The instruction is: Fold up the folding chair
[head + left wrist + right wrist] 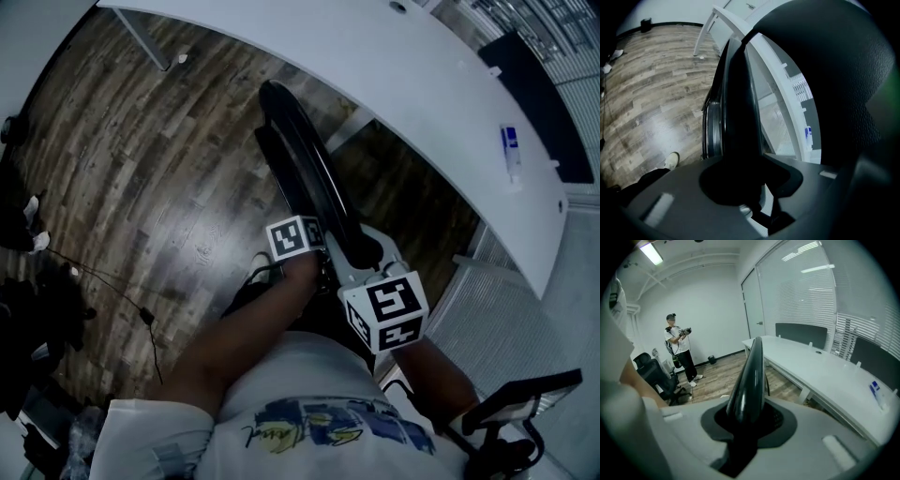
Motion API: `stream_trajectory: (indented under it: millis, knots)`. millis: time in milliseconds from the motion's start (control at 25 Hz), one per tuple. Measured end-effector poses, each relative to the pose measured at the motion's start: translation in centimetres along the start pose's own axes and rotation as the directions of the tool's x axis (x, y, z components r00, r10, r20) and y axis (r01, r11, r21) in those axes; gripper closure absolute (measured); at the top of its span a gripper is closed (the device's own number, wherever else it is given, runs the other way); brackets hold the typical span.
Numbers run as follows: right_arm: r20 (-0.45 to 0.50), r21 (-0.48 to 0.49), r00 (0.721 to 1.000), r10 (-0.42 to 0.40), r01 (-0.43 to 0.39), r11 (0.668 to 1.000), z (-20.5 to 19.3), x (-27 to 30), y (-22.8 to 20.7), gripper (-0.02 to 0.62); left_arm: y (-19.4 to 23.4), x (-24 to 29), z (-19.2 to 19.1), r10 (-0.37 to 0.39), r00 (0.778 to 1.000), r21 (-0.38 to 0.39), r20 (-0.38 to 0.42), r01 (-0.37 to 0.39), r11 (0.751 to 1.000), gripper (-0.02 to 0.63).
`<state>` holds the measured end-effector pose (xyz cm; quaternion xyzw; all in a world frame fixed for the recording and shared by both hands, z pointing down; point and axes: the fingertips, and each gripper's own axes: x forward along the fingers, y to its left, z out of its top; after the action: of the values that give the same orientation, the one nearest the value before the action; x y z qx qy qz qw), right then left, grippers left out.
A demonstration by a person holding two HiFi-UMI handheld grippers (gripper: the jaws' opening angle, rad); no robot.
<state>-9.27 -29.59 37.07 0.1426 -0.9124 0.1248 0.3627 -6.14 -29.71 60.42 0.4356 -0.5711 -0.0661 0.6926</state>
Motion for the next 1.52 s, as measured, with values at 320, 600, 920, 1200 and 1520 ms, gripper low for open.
stream_trajectory:
  millis: [320, 600, 920, 1200, 1520]
  knots:
    - [-0.028, -0.122, 0.985, 0.171, -0.173, 0.977, 1.1, 1.7, -4.9, 0.515, -2.1, 3.6, 3.6, 0.046, 0.987, -0.148, 0.155, -0.023, 0.989, 0.476]
    - [-0.065, -0.186, 0.965, 0.253, -0.261, 0.947, 1.1, 3.2, -9.5, 0.515, -4.3, 7.2, 5.2, 0.075, 0.978, -0.247, 0.193, -0.025, 0.969, 0.476]
    - [-0.090, -0.221, 0.945, 0.314, -0.327, 0.919, 0.2, 3.1, -13.0, 0.515, -5.6, 10.1, 5.3, 0.094, 0.967, -0.305, 0.237, -0.017, 0.952, 0.477]
    - [-0.113, -0.279, 0.919, 0.377, -0.394, 0.876, 0.2, 3.1, -15.8, 0.515, -7.4, 12.2, 5.9, 0.070, 0.972, -0.370, 0.224, 0.019, 0.929, 0.477]
    - [-0.121, -0.258, 0.906, 0.406, -0.424, 0.868, 2.4, 4.9, -22.7, 0.520, -11.0, 15.8, 8.9, 0.049, 0.983, -0.396, 0.178, 0.026, 0.918, 0.463]
